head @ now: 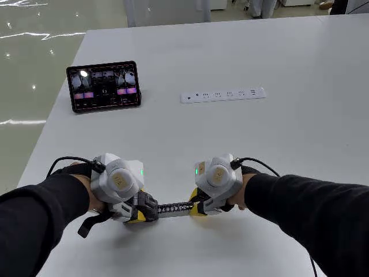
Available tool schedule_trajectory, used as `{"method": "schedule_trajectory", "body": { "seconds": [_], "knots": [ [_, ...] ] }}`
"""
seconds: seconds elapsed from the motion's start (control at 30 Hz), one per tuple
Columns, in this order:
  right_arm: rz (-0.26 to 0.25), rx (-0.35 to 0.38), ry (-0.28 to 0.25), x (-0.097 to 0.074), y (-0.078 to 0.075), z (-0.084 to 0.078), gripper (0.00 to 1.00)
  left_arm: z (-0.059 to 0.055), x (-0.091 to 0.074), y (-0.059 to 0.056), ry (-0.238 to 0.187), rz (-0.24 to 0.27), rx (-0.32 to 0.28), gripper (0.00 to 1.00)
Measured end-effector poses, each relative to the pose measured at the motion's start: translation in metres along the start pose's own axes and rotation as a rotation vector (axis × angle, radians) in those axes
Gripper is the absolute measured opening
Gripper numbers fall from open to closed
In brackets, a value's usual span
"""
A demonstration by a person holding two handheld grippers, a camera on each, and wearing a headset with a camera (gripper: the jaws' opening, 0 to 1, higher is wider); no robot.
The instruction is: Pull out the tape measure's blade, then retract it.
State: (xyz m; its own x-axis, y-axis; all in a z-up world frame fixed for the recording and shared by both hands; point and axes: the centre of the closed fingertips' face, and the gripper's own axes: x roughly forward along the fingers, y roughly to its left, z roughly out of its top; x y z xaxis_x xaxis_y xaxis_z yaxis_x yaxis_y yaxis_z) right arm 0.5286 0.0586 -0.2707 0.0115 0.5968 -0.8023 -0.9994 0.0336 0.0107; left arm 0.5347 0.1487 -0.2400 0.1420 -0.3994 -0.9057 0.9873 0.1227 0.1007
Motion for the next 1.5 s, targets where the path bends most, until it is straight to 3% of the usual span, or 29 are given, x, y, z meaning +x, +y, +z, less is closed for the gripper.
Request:
{"method": "schedule_trajectory", "body": {
  "seconds": [1.5],
  "knots": [
    [-0.006,0.022,0.018,-0.014,-0.003,-0.018,0.10,0.001,0.000,0.000,0.000,-0.002,0.004,0.31]
  ]
}}
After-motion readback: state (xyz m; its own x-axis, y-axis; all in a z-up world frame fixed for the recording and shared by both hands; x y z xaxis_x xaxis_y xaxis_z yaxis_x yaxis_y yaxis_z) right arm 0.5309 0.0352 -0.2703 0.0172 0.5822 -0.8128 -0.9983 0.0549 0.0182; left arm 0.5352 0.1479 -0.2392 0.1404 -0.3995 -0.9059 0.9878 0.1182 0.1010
